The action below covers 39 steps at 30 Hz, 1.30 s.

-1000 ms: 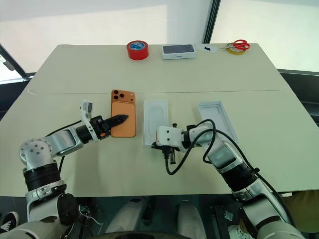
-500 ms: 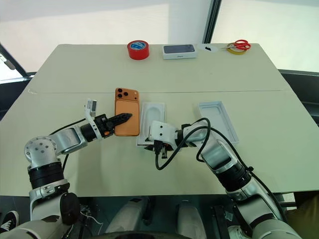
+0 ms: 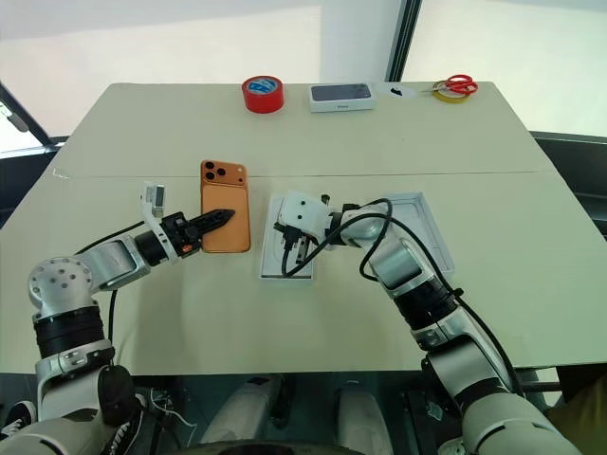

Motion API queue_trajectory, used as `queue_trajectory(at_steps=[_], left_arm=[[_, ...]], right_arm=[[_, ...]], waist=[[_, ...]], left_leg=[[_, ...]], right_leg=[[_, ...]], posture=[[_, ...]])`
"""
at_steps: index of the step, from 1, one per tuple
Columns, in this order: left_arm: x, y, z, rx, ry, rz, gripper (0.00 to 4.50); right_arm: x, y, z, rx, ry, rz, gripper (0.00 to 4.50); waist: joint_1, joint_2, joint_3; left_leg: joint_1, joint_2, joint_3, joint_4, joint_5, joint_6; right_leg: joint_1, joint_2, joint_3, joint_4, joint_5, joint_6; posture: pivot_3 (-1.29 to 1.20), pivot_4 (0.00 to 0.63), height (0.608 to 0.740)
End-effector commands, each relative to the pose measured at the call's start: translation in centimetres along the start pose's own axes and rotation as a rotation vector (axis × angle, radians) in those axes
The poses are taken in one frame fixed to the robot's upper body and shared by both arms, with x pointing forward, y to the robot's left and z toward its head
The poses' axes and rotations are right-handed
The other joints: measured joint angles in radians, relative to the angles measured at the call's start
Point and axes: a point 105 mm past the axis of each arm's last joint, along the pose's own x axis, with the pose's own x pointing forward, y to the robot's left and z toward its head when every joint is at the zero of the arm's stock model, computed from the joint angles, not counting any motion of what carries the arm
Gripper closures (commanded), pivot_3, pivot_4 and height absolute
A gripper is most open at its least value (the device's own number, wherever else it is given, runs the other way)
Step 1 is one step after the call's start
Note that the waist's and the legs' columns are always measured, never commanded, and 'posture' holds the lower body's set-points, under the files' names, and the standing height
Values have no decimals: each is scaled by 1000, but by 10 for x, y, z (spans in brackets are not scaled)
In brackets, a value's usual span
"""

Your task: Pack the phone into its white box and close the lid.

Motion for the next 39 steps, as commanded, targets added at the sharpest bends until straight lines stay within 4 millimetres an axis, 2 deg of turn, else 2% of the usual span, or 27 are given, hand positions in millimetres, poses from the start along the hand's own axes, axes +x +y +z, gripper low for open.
queue_trajectory(at_steps=[1, 5, 9, 15, 22, 26, 29, 33, 39], left_arm=[[-4, -11, 10, 38, -35, -47, 4500], [-4, -10, 8, 37, -31, -42, 4500], [-2, -11, 3, 36, -25, -47, 4500], [5, -17, -8, 34, 2, -81, 4500], [8, -17, -17, 34, 25, -74, 4500], [8, -17, -15, 38, 20, -78, 4500], [7, -14, -16, 39, 33, -56, 4500], [8, -15, -18, 34, 37, -65, 4500], [9, -15, -18, 34, 34, -69, 4500]], right_arm=[[5, 7, -1, -174, 28, 33, 4444], [0, 23, -4, -224, 35, 151, 4444], [-8, 35, 3, -195, -4, 239, 4444], [-10, 33, 8, -166, -28, 242, 4444], [-12, 37, 0, -189, -3, 268, 4444], [-9, 25, 7, -186, -23, 206, 4444], [-5, 14, 4, -219, 0, 150, 4444], [-7, 27, -4, -254, 26, 226, 4444], [-13, 41, -3, -228, 7, 315, 4444]], waist=[[-1, 0, 0], [-2, 0, 0], [-2, -1, 1], [-1, -1, 1], [-1, -1, 1], [-1, -1, 1], [-1, -1, 1], [0, -1, 1], [-1, -1, 1]], left_leg=[[0, 0, 0, 0, 0, 0], [0, 0, 0, 0, 0, 0], [0, 0, 0, 0, 0, 0], [0, 0, 0, 0, 0, 0], [0, 0, 0, 0, 0, 0], [0, 0, 0, 0, 0, 0], [0, 0, 0, 0, 0, 0], [0, 0, 0, 0, 0, 0], [0, 0, 0, 0, 0, 0]], right_leg=[[0, 0, 0, 0, 0, 0], [0, 0, 0, 1, 0, 0], [0, 0, 0, 0, 0, 0], [0, 0, 0, 0, 0, 0], [0, 0, 0, 0, 0, 0], [0, 0, 0, 0, 0, 0], [0, 0, 0, 0, 0, 0], [0, 0, 0, 0, 0, 0], [1, 0, 0, 0, 0, 0]], posture=[[0, 150, 736], [0, 150, 736], [0, 150, 736], [0, 150, 736], [0, 150, 736], [0, 150, 736], [0, 150, 736], [0, 150, 736], [0, 150, 736]])
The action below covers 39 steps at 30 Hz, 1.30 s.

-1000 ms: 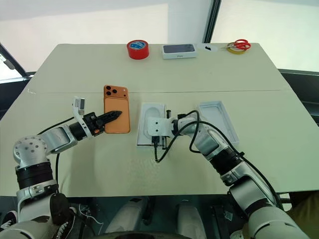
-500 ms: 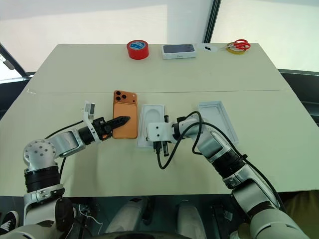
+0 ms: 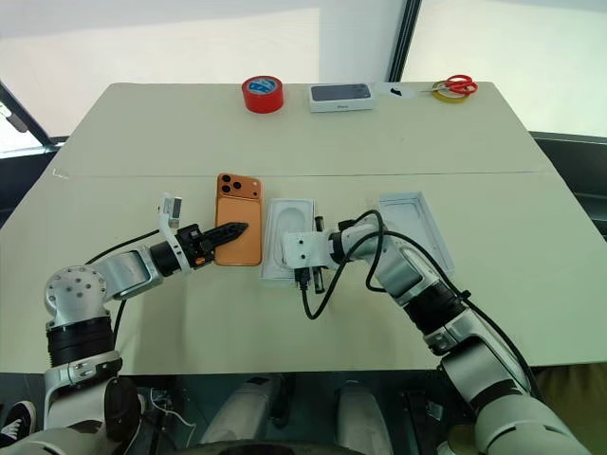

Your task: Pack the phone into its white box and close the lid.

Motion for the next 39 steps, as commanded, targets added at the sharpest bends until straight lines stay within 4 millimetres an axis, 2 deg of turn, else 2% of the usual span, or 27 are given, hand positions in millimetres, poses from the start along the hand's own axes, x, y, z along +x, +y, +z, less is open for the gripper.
queue_trajectory(at_steps=[1, 5, 11, 14, 18, 22, 24, 29, 35, 37, 39], left_arm=[[0, -15, 8, 43, -33, -60, 4500], [2, -16, 7, 41, -29, -60, 4500], [6, -17, 1, 10, -9, -75, 4500], [12, -23, -10, -35, 23, -119, 4500], [23, -29, -31, -63, 76, -143, 4500], [33, -29, -40, -92, 88, -151, 4500], [37, -29, -40, -101, 87, -149, 4500], [44, -24, -37, -111, 92, -121, 4500], [54, -17, -39, -133, 92, -92, 4500], [57, -17, -39, -151, 93, -96, 3510], [59, -18, -39, -158, 94, -104, 2825]], right_arm=[[-4, 3, 12, -36, -35, 30, 4444], [-5, 6, 10, -46, -27, 39, 4444], [-11, -20, 14, -4, -60, -100, 4444], [-25, -30, 17, 38, -105, -171, 4444], [-56, -30, -4, 116, -74, -227, 4444], [-87, -35, -26, 198, -33, -319, 4444], [-94, -33, -30, 213, -26, -328, 4444], [-103, -24, -34, 225, -35, -332, 4444], [-100, -23, -32, 230, -45, -338, 4444], [-98, -22, -32, 230, -41, -338, 4500], [-97, -22, -33, 230, -39, -338, 4500]], waist=[[0, 0, 0], [0, 0, 0], [0, 0, 0], [3, 0, 0], [12, -1, 0], [16, -1, 1], [15, -1, 1], [17, -1, 1], [19, -1, 1], [21, -1, 2], [23, -1, 1]], left_leg=[[0, 0, 0, 0, 0, 0], [0, 0, 0, 0, 0, 0], [0, 0, 0, 0, 0, 0], [0, 0, 0, 0, 0, 0], [0, 0, 0, 1, 0, 1], [0, 0, 0, 1, -1, 1], [0, 0, 0, 1, -1, 1], [-1, 0, 0, 1, -1, 1], [-1, 0, 0, 2, -1, 1], [-2, 0, 0, 2, -1, 2], [-2, 0, 0, 2, -1, 2]], right_leg=[[0, 0, 0, 0, 0, 0], [0, 0, 0, 0, 0, 0], [0, 0, 0, 0, 0, 0], [0, 0, 0, 0, 0, 0], [1, 0, 0, 0, 0, 0], [1, -1, 0, -1, 0, 0], [1, -1, 0, -1, 0, 0], [1, -1, 0, -2, 0, 0], [2, -1, 0, -2, -1, -1], [1, -1, 0, -3, 0, 0], [2, -1, -1, -3, 0, 0]], posture=[[0, 150, 736], [0, 150, 736], [0, 150, 736], [0, 150, 736], [0, 150, 736], [0, 150, 736], [0, 150, 736], [0, 150, 736], [0, 150, 736], [0, 150, 736], [0, 150, 736]])
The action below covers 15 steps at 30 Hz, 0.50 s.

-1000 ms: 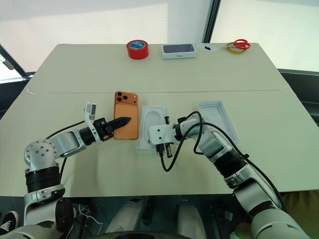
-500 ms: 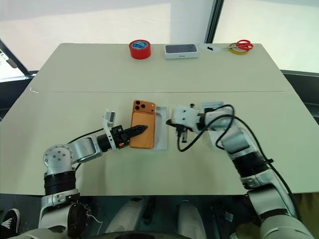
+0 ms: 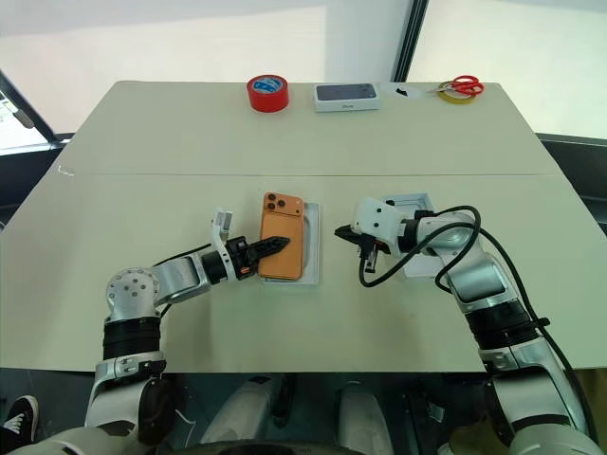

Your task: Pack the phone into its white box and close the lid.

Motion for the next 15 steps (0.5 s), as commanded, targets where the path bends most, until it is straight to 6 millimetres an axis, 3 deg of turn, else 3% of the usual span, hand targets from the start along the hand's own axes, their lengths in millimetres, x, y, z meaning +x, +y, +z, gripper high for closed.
queue_trajectory(at_steps=[1, 4, 15], left_arm=[[4, -10, 7, 11, -14, -41, 2248], [6, -9, 2, 32, 16, -14, 830], [-11, -16, 1, 148, 60, 20, 830]], right_arm=[[-3, -4, 10, -42, -22, -26, 4500], [-1, -3, 10, -48, -19, -23, 4500], [2, -4, 11, -45, -28, -21, 4500]], waist=[[1, 0, 0], [0, 0, 0], [-6, 0, 0]], left_leg=[[0, 0, 0, 0, 0, 0], [0, 0, 0, 0, 0, 0], [1, 0, 0, 0, 0, 0]], right_leg=[[0, 0, 0, 0, 0, 0], [0, 0, 0, 0, 0, 0], [1, 0, 0, 0, 0, 0]], posture=[[0, 150, 736], [0, 150, 736], [0, 150, 736]])
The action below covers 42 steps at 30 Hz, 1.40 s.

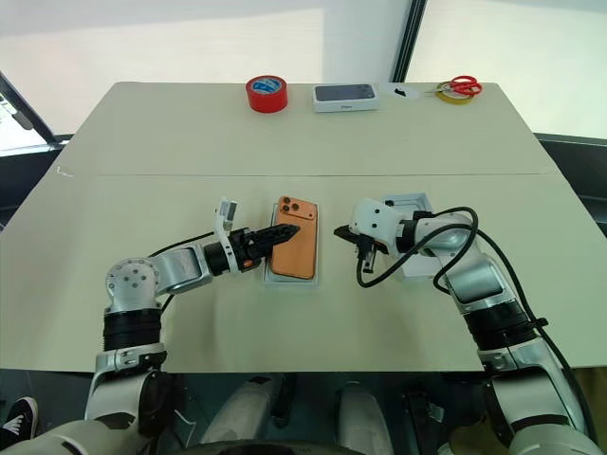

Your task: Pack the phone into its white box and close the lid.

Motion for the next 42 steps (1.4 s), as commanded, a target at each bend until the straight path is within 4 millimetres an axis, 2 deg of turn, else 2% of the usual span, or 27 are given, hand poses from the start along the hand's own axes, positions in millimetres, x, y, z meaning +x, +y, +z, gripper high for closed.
queue_trajectory(at_steps=[1, 5, 11, 14, 16, 19, 20, 21, 25, 30, 36, 39, 42], left_arm=[[-10, -2, -2, 45, 22, 22, 830], [-22, 1, -1, 87, 37, 67, 830], [-29, 9, 9, 105, -6, 112, 830], [-32, 6, 19, 127, -41, 111, 1710], [-37, 8, 23, 167, -39, 141, 2661], [-47, 9, 34, 218, -71, 165, 4320], [-50, 11, 39, 239, -85, 183, 4463], [-53, 13, 42, 270, -92, 202, 4463], [-57, 38, 41, 662, 22, 397, 4463], [-36, 44, 18, 818, 165, 356, 4463], [-4, 45, -15, 808, 302, 236, 4463], [13, 39, -19, 831, 310, 181, 4463], [30, 33, -25, 818, 324, 119, 4463]], right_arm=[[1, -5, 12, -39, -33, -12, 4500], [3, -4, 12, -37, -35, -10, 4500], [6, -5, 12, -36, -37, -17, 4500], [8, -6, 12, -41, -36, -21, 4500], [8, -6, 12, -41, -34, -22, 4500], [10, -6, 10, -41, -26, -32, 4500], [10, -6, 9, -41, -22, -34, 4500], [11, -6, 8, -38, -18, -34, 4500], [17, -6, 1, -68, 23, -54, 4500], [24, -5, -9, -116, 85, -61, 4500], [26, 3, -15, -141, 109, -16, 4500], [21, 4, -17, -142, 121, -12, 4500], [6, 4, -31, -129, 177, -5, 4500]], waist=[[0, 0, 0], [1, 0, 0], [6, 0, 0], [6, 0, 0], [5, 0, 0], [5, 0, 0], [6, 1, 0], [6, 1, 1], [6, 1, 1], [10, 2, 1], [11, 3, 1], [13, 3, 1], [25, 3, 1]], left_leg=[[0, 0, 0, 0, 0, 0], [0, 0, 0, 0, 0, 0], [0, 0, 0, 0, 0, 0], [0, 0, 0, 0, 0, 0], [0, 0, 0, 0, 0, 0], [0, 0, 0, -1, 0, 0], [0, 0, 0, -1, 0, 0], [0, 0, 0, -1, 0, 0], [0, 0, 1, -1, 0, 0], [0, 0, 1, -2, 0, 0], [0, 0, 1, -2, 0, 0], [0, -1, 0, -2, 0, 0], [0, -1, 0, -1, 0, 0]], right_leg=[[0, 0, 0, 0, 0, 0], [0, 0, 0, 0, 0, 0], [0, 0, 0, 0, 0, 0], [0, 0, 0, 0, 0, 0], [0, 0, 0, 0, 0, 0], [-1, 0, 0, 0, 0, 0], [-1, 0, 0, 0, 0, 0], [-1, 0, 0, 0, 0, 0], [-1, 0, 1, 0, -1, -3], [-1, 0, 1, -1, -2, -4], [0, 0, 1, -1, -2, -4], [0, 0, 0, -2, -1, -3], [1, -1, 0, -2, -1, -2]], posture=[[0, 150, 736], [0, 150, 736], [0, 150, 736], [0, 150, 736], [0, 150, 736], [0, 150, 736], [0, 150, 736], [0, 150, 736], [0, 150, 736], [0, 150, 736], [0, 150, 736], [0, 150, 736], [0, 150, 736]])
